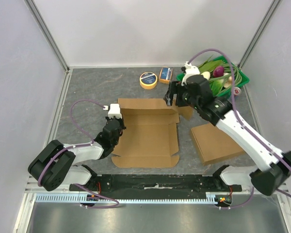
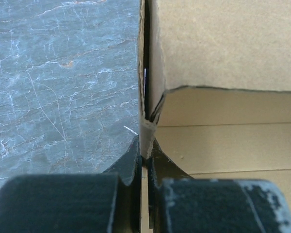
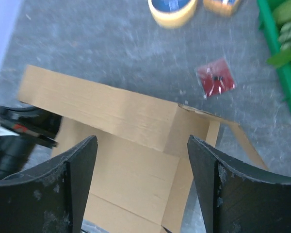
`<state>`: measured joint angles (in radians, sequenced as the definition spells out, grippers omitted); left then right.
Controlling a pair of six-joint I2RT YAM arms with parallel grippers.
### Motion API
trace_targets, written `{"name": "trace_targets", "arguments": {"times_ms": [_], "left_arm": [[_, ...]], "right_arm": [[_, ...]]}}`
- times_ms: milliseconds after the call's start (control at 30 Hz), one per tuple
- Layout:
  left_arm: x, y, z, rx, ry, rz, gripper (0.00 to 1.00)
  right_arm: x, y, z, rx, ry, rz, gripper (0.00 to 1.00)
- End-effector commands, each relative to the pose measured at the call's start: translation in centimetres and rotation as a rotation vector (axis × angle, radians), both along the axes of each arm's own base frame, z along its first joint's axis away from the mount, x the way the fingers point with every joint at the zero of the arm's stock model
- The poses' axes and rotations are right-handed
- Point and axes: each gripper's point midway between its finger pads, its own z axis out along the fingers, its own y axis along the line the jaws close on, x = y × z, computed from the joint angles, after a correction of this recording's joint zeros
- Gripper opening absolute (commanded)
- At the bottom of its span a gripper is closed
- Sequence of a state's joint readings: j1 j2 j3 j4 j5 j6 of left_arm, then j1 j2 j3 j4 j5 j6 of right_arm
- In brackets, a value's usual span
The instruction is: Fold the paper box
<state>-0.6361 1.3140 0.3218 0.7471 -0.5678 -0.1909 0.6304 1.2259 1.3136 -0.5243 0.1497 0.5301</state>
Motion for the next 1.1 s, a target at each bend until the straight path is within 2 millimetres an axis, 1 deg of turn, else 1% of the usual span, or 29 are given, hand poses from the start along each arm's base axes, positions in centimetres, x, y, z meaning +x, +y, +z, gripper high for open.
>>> {"name": "trace_targets", "arguments": {"times_ms": [0,67,133,167,200,233,267,300,333,400,467,500,533,567,600,633,667,700,733,767,800,833,867,900,933,967,1000,1033,1067], "left_arm": [[0.4,0.5,1.3,-0.069,-0.045,0.059,0.02],[0.6,0.2,1.3,-0.069,-0.038,0.051,0.02],[0.7,0.1,1.2,-0.072,-0.029,0.048,0.02],[0.7,0.0,1.1,-0.077,-0.024,0.05,0.02],[0.6,0.0,1.0,-0.077,-0.021,0.049,0.02],[0.6,0.0,1.0,-0.078,-0.02,0.046,0.02],[0.6,0.0,1.0,-0.079,-0.018,0.046,0.02],[0.6,0.0,0.9,-0.079,-0.016,0.047,0.02],[0.5,0.1,0.9,-0.078,-0.014,0.045,0.02],[0.4,0.1,0.9,-0.085,-0.008,0.049,0.02],[0.3,0.1,1.0,-0.103,-0.008,0.05,0.02],[0.2,0.1,1.0,-0.107,-0.005,0.05,0.02],[0.2,0.0,1.1,-0.114,-0.003,0.05,0.02],[0.2,-0.1,1.0,-0.124,0.005,0.053,0.02],[0.2,0.0,1.1,-0.129,0.004,0.054,0.02],[0.2,0.0,1.1,-0.133,0.006,0.057,0.02],[0.1,0.0,1.1,-0.147,0.013,0.066,0.02],[0.0,0.1,1.1,-0.158,0.014,0.072,0.02],[0.0,0.2,1.3,-0.165,0.016,0.08,0.02],[0.0,0.2,1.4,-0.19,0.016,0.092,0.02],[-0.2,0.4,1.2,-0.189,0.03,0.102,0.02],[-0.2,0.6,1.4,-0.196,0.023,0.116,0.02],[-0.3,0.6,1.4,-0.217,0.024,0.123,0.02],[-0.3,0.8,1.4,-0.226,0.022,0.132,0.02],[-0.4,0.8,1.3,-0.23,0.025,0.129,0.02],[-0.4,0.7,1.3,-0.229,0.027,0.126,0.02],[-0.4,0.7,1.4,-0.231,0.028,0.127,0.02],[-0.5,0.7,1.3,-0.229,0.032,0.126,0.02],[-0.5,0.7,1.2,-0.229,0.033,0.125,0.02]], "right_arm": [[0.5,0.2,-5.0,-0.034,0.162,0.012,0.79],[0.9,-0.1,-5.6,0.018,0.18,-0.03,0.77],[1.9,-0.8,-7.2,0.064,0.213,-0.047,0.74],[2.1,-0.7,-7.7,0.085,0.226,-0.041,0.73],[2.3,0.4,-8.0,0.15,0.229,0.021,0.72],[2.4,1.1,-8.4,0.195,0.239,0.053,0.64],[2.1,2.0,-8.3,0.253,0.243,0.103,0.59],[2.1,3.2,-7.7,0.362,0.235,0.158,0.54],[2.0,3.6,-7.3,0.41,0.23,0.18,0.47],[2.4,3.9,-6.4,0.485,0.201,0.201,0.37],[2.3,4.0,-6.0,0.532,0.206,0.216,0.15],[2.7,3.9,-5.5,0.625,0.212,0.208,0.03],[2.2,4.1,-5.2,0.69,0.234,0.246,0.0],[2.1,3.5,-6.4,0.75,0.265,0.241,0.0],[2.3,3.4,-3.7,0.836,0.168,0.297,0.0],[2.3,3.3,-3.6,0.893,0.195,0.298,0.0],[2.6,2.8,-4.0,0.873,0.201,0.284,0.01],[2.8,2.5,-5.1,0.811,0.236,0.261,0.14],[3.0,1.5,-6.4,0.579,0.131,0.28,0.61],[4.8,0.1,-5.5,0.42,0.075,0.17,0.72],[2.6,-2.1,-10.1,0.241,0.248,0.073,0.79],[2.0,-3.6,-9.8,0.151,0.211,0.053,0.83],[1.8,-5.7,-11.1,0.045,0.192,-0.008,0.83],[0.8,-6.5,-11.7,-0.005,0.189,-0.026,0.83],[-0.3,-7.0,-10.5,-0.02,0.125,-0.029,0.81],[-1.7,-7.1,-12.7,-0.069,0.139,-0.026,0.79],[-2.0,-7.6,-12.3,-0.075,0.087,-0.056,0.63],[-2.2,-7.5,-13.2,-0.078,0.08,-0.059,0.51],[-2.4,-6.8,-14.8,-0.054,0.067,-0.06,0.38]]}}
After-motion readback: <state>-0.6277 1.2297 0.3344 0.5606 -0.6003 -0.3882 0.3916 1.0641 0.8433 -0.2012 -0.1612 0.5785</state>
